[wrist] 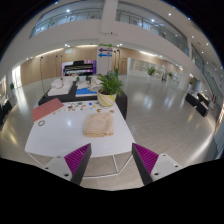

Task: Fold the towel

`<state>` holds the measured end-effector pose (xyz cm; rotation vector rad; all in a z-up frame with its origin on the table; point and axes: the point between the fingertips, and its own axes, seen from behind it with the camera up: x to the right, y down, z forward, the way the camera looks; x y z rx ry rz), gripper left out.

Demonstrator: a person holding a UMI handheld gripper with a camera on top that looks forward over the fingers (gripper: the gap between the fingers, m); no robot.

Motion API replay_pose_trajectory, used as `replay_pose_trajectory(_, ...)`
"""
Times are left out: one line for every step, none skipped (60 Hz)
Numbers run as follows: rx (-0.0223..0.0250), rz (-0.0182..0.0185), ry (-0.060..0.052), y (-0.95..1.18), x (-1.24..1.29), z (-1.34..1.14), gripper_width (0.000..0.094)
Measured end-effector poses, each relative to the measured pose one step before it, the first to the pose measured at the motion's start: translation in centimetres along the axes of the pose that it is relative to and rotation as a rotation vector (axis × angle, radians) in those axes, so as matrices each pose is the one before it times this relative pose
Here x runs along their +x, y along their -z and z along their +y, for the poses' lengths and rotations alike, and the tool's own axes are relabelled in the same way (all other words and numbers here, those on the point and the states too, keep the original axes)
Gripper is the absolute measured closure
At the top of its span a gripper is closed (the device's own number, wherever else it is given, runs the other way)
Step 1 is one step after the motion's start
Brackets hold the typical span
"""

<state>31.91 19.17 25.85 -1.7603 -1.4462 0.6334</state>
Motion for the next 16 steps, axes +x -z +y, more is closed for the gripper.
replay_pose_trajectory(0.00190,-0.00390,0.0000,0.351,-0.070,0.127,0.0091)
replay_pose_trajectory(0.00268,-0.00546,-0.0015,0.329,-0.146,0.093,0.0087)
replay_pose_trajectory(0.00348,-0.00761,-0.0014,0.252,-0.145,0.113,0.0088)
replay_pose_trajectory(0.00164,-0.01016,-0.0019,0.220,-0.192,0.119,0.0091)
replay_pose_trajectory(0.00073,-0.00932,-0.0023,0.193,-0.160,0.071,0.0089)
replay_pose_trajectory(0.00111,-0.00632,-0.0029,0.309,-0.036,0.275,0.0084)
replay_pose_trajectory(0.00091,-0.00182,-0.0005,0.092,-0.003,-0.005,0.0087)
replay_pose_trajectory(0.00344,0.00099,0.0010,0.124,0.072,-0.048,0.0082)
replay_pose_trajectory(0.00490,0.00445,0.0029,0.064,0.152,-0.094,0.0082)
replay_pose_trajectory(0.00538,0.00768,0.0058,0.029,0.212,-0.091,0.0082)
replay_pose_trajectory(0.00322,0.00619,0.0049,-0.008,0.119,-0.058,0.0083)
replay_pose_trajectory(0.00126,0.00236,0.0024,-0.023,0.056,-0.051,0.0083)
replay_pose_trajectory(0.00021,-0.00052,0.0026,0.009,0.039,-0.017,0.0088)
replay_pose_trajectory(0.00050,-0.00152,0.0029,-0.003,-0.011,-0.032,0.0083)
replay_pose_trajectory(0.00249,-0.00188,0.0010,-0.039,0.002,-0.054,0.0080)
replay_pose_trajectory(0.00399,-0.00279,-0.0014,-0.015,-0.075,-0.099,0.0081)
